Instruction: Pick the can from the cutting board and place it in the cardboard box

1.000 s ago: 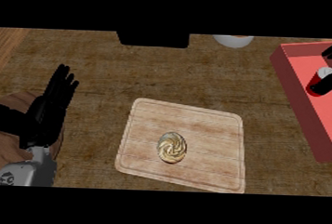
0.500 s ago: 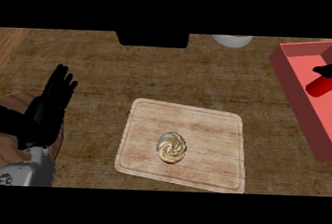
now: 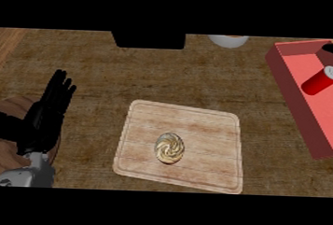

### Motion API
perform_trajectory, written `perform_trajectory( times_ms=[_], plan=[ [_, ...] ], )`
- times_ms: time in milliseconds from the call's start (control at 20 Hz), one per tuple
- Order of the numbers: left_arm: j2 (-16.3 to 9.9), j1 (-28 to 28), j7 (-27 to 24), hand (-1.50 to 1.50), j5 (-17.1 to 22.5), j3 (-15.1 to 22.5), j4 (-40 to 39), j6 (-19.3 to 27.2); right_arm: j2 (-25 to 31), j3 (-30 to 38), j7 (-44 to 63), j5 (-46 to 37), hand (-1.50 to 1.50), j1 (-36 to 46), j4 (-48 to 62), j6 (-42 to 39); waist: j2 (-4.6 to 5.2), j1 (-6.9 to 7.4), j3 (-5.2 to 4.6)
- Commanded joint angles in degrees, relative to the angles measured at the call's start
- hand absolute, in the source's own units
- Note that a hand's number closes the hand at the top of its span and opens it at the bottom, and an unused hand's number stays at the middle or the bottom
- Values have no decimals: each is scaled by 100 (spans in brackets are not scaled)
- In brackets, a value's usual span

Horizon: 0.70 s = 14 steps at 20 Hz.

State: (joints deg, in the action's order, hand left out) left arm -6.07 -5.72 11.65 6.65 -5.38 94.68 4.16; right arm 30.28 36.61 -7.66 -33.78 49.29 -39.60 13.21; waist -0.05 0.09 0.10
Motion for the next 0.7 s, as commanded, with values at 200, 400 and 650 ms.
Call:
perform_trajectory(
  times_ms=[200, 400, 650],
  plan=[
    [49, -201, 20, 0, -122, 66, -143, 87, 196, 900, -636, 1411, -150, -394, 7, -490, 19, 4, -5],
    [115, -299, 89, 0, -149, 92, -128, 176, 636, 1072, -885, 1787, -150, -675, 62, -689, 15, 3, -7],
    [41, -153, 235, 0, -119, 59, 91, 134, 806, 1200, -1384, 2254, -150, -1131, 127, -792, 16, 24, -5]
  ],
)
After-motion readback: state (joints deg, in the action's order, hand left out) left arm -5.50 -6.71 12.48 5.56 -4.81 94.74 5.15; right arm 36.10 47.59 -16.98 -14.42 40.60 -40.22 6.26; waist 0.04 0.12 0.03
